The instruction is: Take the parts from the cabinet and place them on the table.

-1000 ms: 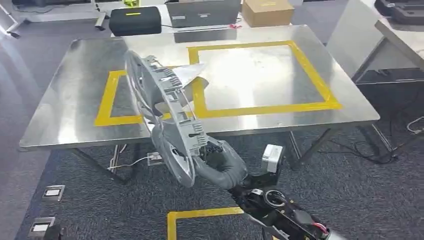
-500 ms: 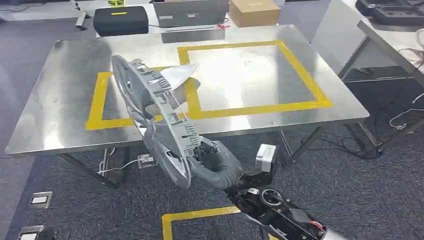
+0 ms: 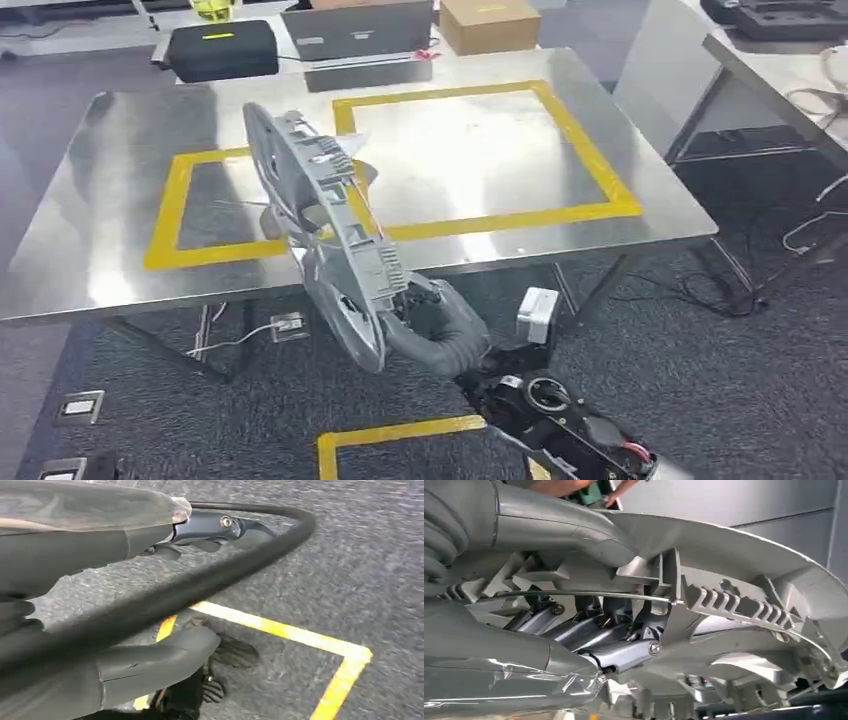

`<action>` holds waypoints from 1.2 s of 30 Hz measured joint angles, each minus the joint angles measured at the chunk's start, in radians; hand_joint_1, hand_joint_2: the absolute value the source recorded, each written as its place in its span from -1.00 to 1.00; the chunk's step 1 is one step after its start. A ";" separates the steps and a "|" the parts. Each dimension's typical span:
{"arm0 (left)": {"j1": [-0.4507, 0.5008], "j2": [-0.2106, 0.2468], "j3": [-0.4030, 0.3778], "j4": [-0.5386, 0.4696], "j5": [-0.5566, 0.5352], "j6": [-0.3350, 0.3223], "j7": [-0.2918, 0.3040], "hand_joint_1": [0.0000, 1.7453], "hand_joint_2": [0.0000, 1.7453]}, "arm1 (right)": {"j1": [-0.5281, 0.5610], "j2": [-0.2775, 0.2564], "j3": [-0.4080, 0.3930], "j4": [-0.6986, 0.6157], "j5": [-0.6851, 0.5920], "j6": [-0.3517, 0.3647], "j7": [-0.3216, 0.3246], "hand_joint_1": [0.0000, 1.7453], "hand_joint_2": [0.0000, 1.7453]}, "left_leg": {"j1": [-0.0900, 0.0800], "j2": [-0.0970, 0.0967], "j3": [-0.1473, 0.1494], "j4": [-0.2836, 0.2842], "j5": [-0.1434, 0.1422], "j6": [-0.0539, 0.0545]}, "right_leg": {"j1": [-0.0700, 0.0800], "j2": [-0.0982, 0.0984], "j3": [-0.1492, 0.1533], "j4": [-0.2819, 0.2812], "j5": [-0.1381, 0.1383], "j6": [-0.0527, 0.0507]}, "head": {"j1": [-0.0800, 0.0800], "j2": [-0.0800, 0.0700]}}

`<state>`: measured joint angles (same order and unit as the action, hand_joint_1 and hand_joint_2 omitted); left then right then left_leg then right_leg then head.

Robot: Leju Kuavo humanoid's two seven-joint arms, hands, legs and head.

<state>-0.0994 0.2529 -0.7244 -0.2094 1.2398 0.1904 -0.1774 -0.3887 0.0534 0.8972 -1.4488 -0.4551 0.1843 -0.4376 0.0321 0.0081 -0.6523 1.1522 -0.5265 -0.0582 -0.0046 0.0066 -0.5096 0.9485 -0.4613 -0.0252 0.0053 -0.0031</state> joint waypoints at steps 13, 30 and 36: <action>0.005 0.008 0.000 0.000 -0.002 0.000 0.000 -1.00 1.00 | -0.002 0.000 0.001 0.003 0.004 -0.001 0.003 1.00 1.00 | -0.018 -0.001 0.074 -0.214 0.122 0.063 | 0.018 0.008 0.049 0.037 -0.070 0.024 | -0.024 0.000; -0.001 0.000 0.000 0.001 0.001 0.002 0.000 -1.00 1.00 | -0.001 0.001 -0.018 0.008 0.010 -0.056 -0.108 1.00 1.00 | -0.005 -0.002 0.054 -0.016 0.019 0.010 | 0.004 -0.003 -0.021 0.000 0.027 -0.004 | -0.007 0.000; 0.007 0.002 0.000 0.001 0.003 0.008 -0.002 -1.00 1.00 | 0.006 -0.006 -0.060 -0.002 0.133 -0.241 -0.111 1.00 1.00 | -0.006 -0.002 -0.015 -0.079 0.107 0.016 | 0.007 0.012 0.015 0.000 -0.004 -0.008 | -0.033 0.000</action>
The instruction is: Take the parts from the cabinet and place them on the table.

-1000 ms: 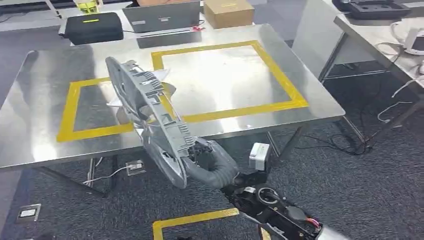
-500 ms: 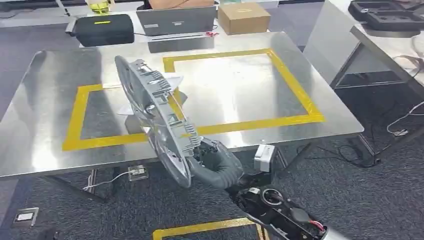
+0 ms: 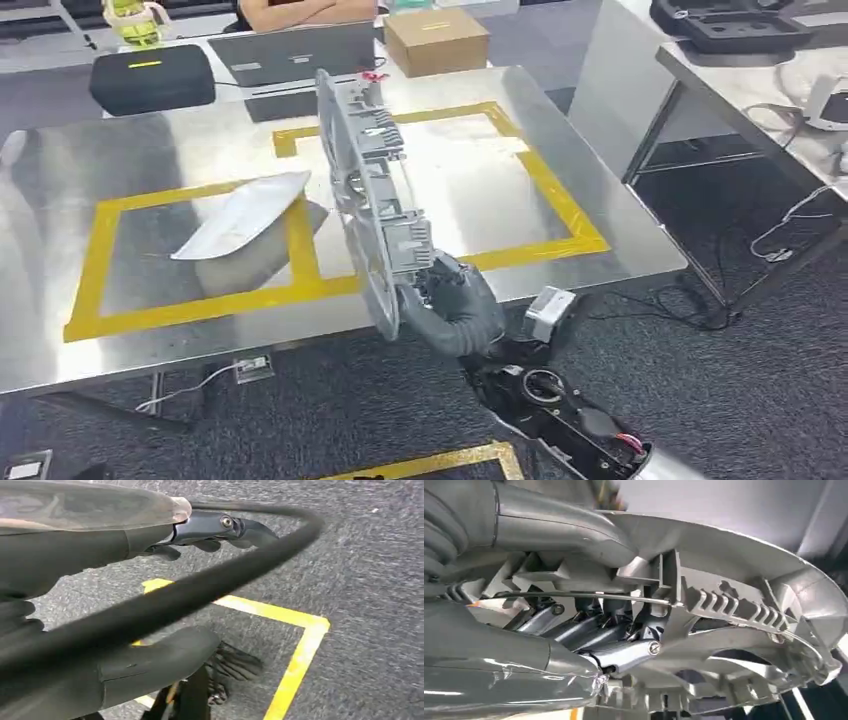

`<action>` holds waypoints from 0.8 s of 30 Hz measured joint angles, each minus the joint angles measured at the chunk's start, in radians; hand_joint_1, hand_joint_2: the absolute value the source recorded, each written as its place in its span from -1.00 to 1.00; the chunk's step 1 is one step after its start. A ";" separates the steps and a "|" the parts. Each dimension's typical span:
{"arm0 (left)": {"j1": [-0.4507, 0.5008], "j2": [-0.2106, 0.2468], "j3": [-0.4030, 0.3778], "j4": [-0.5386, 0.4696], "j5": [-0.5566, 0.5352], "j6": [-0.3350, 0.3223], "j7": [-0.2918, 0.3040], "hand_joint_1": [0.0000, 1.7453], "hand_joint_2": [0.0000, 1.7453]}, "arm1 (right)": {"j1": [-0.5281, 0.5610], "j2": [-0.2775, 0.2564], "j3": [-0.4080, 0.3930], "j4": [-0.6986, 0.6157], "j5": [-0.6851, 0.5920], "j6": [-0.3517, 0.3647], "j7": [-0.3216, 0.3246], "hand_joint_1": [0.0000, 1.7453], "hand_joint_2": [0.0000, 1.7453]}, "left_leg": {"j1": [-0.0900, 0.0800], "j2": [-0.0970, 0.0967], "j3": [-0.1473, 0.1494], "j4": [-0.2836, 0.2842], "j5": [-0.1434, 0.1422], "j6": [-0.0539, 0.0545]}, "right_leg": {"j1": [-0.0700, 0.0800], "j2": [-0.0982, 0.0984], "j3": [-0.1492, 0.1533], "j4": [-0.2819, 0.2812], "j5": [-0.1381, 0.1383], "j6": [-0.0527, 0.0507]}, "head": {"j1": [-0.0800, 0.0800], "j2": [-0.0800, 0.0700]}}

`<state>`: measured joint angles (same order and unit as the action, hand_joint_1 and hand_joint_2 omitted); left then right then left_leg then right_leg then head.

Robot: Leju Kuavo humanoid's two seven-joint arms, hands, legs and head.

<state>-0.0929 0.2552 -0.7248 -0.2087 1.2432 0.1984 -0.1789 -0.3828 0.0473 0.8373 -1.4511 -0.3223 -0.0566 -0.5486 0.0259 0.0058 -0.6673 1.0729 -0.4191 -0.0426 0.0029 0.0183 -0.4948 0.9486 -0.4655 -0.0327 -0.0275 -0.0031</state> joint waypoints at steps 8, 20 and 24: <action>-0.001 0.002 0.000 0.000 0.003 0.002 -0.002 -1.00 1.00 | -0.001 -0.012 -0.043 -0.023 0.043 -0.040 0.000 1.00 1.00 | -0.014 -0.002 0.045 -0.124 0.048 0.010 | 0.003 0.002 0.006 0.001 -0.024 0.012 | 0.010 0.000; -0.003 -0.002 0.000 0.000 -0.012 -0.006 -0.012 -1.00 1.00 | -0.024 -0.035 -0.085 -0.018 0.311 -0.268 0.104 1.00 1.00 | -0.020 -0.002 0.046 -0.123 0.043 0.023 | -0.003 -0.003 0.013 -0.012 -0.023 0.030 | 0.026 0.000; -0.004 -0.003 0.000 0.000 -0.019 -0.010 -0.013 -1.00 1.00 | -0.047 -0.032 -0.080 0.015 0.480 -0.335 0.178 1.00 1.00 | -0.019 -0.003 0.046 -0.123 0.045 0.024 | -0.002 -0.005 0.014 -0.012 -0.022 0.030 | 0.027 0.000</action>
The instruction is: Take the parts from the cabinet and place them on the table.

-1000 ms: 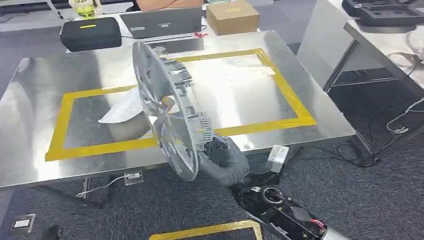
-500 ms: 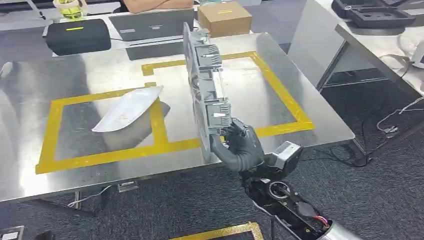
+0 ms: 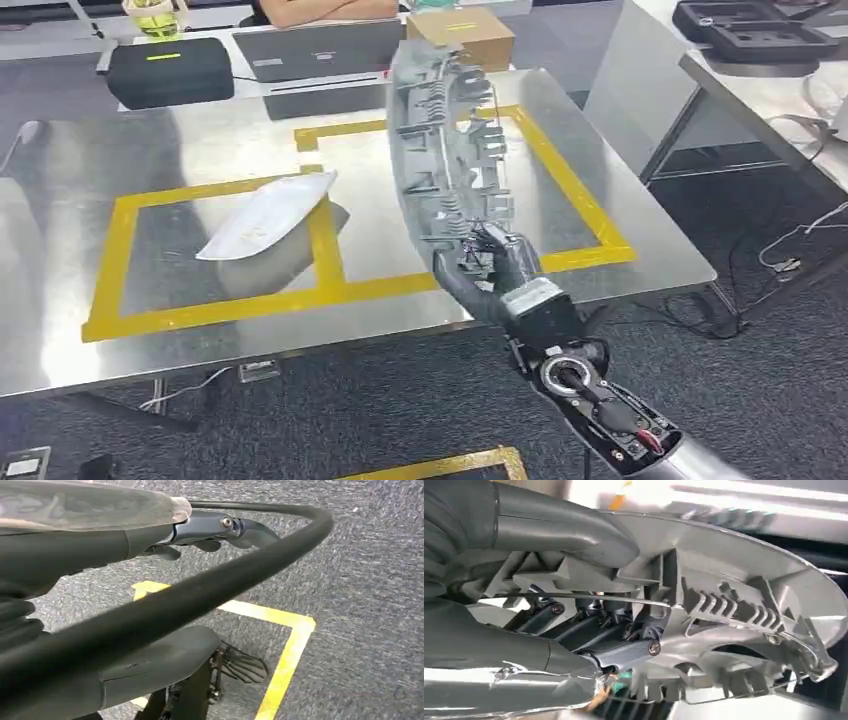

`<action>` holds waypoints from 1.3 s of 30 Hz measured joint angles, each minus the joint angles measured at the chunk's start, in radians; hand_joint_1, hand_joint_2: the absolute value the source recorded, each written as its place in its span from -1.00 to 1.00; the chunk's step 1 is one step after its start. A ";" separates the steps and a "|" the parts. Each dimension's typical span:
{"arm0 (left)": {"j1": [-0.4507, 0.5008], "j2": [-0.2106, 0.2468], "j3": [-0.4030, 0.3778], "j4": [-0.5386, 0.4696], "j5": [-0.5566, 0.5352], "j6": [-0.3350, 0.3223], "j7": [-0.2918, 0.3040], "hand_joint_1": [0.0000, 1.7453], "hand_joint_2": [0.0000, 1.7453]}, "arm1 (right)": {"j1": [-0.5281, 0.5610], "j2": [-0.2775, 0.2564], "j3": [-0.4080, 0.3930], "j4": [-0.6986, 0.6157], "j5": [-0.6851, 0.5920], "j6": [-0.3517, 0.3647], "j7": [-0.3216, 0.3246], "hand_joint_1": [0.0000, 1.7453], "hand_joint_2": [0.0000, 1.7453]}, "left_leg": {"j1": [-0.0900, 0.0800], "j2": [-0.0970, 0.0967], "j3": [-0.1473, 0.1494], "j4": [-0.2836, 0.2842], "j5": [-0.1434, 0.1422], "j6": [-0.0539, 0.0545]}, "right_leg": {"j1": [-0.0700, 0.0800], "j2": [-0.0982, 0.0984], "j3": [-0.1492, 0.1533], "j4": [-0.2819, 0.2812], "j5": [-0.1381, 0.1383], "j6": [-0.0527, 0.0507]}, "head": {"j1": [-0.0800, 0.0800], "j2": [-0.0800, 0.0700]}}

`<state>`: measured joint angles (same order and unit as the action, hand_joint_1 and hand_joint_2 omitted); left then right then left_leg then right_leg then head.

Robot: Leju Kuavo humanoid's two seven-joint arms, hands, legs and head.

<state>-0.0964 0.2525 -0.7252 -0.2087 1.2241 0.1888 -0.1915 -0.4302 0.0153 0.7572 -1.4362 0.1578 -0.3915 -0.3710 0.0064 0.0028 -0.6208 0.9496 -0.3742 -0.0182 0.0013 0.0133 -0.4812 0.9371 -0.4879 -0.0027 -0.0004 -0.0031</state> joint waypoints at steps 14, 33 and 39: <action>-0.004 -0.002 -0.004 0.000 -0.033 -0.029 -0.007 -1.00 1.00 | -0.173 0.091 0.046 0.335 0.592 -0.079 0.326 1.00 1.00 | 0.002 -0.004 0.003 -0.006 0.004 -0.004 | 0.002 -0.002 0.002 0.001 0.001 -0.001 | -0.004 0.000; -0.009 -0.002 -0.019 0.000 -0.063 -0.047 -0.010 -1.00 1.00 | -0.335 0.207 0.088 0.856 0.628 0.120 0.504 1.00 1.00 | 0.002 -0.006 0.004 -0.006 0.005 -0.004 | 0.002 -0.004 0.001 0.001 0.001 -0.002 | -0.003 0.000; -0.017 -0.002 -0.023 0.000 -0.075 -0.051 -0.011 -1.00 1.00 | -0.357 0.217 0.089 0.920 0.632 0.150 0.526 1.00 1.00 | 0.002 -0.006 0.005 -0.006 0.005 -0.004 | 0.002 -0.004 0.002 0.001 0.000 -0.002 | -0.004 0.000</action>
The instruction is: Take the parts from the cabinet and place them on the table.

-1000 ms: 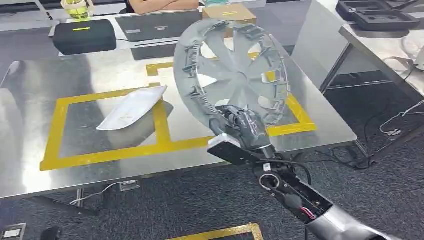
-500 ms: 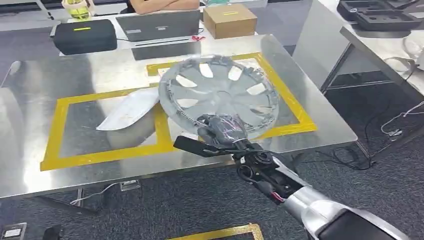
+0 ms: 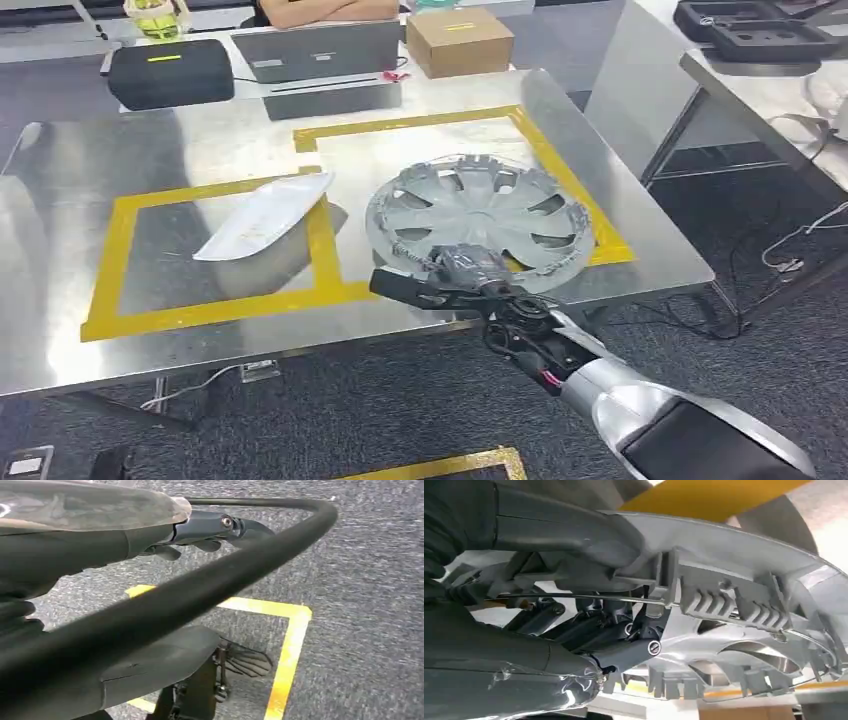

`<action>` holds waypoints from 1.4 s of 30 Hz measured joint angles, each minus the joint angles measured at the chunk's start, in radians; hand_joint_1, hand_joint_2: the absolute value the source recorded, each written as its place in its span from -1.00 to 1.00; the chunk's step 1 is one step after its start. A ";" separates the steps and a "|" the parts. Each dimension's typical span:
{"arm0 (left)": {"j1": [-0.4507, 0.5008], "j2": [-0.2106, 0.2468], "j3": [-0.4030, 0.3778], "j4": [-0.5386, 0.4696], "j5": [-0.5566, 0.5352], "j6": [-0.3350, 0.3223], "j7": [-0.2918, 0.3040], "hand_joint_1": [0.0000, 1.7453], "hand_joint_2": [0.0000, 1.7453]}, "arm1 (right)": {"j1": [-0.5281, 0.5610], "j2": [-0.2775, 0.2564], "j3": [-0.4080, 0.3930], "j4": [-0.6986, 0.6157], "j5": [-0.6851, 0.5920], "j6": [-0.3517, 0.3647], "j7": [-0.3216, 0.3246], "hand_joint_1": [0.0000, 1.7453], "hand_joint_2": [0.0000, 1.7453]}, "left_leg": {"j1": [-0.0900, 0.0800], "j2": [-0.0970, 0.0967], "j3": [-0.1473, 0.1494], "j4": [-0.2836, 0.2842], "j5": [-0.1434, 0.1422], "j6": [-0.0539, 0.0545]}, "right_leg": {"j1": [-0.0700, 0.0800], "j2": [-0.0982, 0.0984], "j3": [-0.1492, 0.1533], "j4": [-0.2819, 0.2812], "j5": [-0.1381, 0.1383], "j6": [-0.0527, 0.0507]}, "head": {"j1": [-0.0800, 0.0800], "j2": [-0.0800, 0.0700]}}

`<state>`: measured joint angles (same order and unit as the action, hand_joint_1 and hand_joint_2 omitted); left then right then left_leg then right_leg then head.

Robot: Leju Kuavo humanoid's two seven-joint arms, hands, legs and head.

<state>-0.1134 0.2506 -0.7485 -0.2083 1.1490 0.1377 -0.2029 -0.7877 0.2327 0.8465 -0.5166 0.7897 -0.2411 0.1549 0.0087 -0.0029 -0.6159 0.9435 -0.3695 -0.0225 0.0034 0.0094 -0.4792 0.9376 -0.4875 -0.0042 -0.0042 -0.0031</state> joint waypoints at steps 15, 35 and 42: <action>0.003 0.008 -0.006 0.000 0.018 0.003 -0.034 -1.00 -1.00 | 0.000 0.026 0.000 0.076 -0.007 -0.005 -0.043 -1.00 -1.00 | 0.000 0.001 0.001 0.000 0.000 -0.001 | 0.000 0.001 0.001 0.000 0.000 0.000 | 0.000 0.000; 0.009 0.008 -0.006 0.000 0.031 0.010 -0.024 -1.00 -1.00 | 0.021 0.053 -0.104 -0.005 -0.319 -0.007 -0.384 -1.00 -1.00 | 0.000 0.001 0.002 0.000 0.000 -0.001 | 0.000 0.001 0.002 0.000 0.000 0.000 | -0.001 0.000; 0.009 0.008 -0.006 0.000 0.032 0.010 -0.024 -1.00 -1.00 | 0.025 0.053 -0.125 -0.022 -0.320 -0.006 -0.384 -1.00 -1.00 | 0.000 0.001 0.003 0.000 0.000 -0.001 | 0.000 0.001 0.002 0.000 0.000 0.000 | 0.000 0.000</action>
<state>-0.1046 0.2586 -0.7549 -0.2083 1.1807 0.1473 -0.2274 -0.7624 0.2857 0.7210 -0.5386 0.4700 -0.2468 -0.2293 0.0092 -0.0024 -0.6132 0.9433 -0.3691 -0.0232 0.0034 0.0099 -0.4772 0.9376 -0.4874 -0.0043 -0.0046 -0.0031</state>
